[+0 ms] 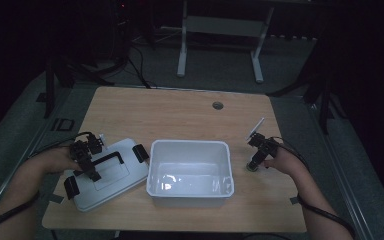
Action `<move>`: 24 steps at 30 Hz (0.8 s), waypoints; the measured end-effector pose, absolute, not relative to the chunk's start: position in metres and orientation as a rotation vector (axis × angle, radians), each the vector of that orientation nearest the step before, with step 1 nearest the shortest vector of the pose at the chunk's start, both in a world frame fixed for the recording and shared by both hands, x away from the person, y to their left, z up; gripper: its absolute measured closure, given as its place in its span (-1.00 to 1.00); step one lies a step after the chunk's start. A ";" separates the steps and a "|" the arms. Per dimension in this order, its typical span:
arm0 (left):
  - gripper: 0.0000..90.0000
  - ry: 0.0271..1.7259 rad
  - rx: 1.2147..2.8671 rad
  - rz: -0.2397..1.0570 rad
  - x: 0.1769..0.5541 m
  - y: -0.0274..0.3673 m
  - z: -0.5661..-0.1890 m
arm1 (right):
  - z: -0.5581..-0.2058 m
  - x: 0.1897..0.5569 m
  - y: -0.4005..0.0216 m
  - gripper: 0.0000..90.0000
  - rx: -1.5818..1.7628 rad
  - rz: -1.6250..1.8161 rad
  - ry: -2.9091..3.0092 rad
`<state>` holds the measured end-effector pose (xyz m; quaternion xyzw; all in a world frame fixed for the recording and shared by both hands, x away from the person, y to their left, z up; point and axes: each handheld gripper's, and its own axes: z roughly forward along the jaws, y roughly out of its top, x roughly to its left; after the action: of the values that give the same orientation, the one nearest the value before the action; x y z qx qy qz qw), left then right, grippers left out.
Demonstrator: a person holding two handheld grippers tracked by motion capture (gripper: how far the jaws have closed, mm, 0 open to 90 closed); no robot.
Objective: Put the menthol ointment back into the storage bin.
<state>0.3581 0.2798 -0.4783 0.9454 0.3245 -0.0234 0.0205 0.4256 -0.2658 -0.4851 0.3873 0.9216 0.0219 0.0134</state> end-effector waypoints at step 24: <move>-0.80 0.990 2.933 -0.051 0.357 0.279 -0.475 | -0.469 0.405 -0.248 0.11 0.929 0.016 2.949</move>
<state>0.3566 0.2790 -0.4746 0.9472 0.3195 -0.0165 0.0227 0.4055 -0.2479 -0.4694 0.3004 0.9535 0.0051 0.0248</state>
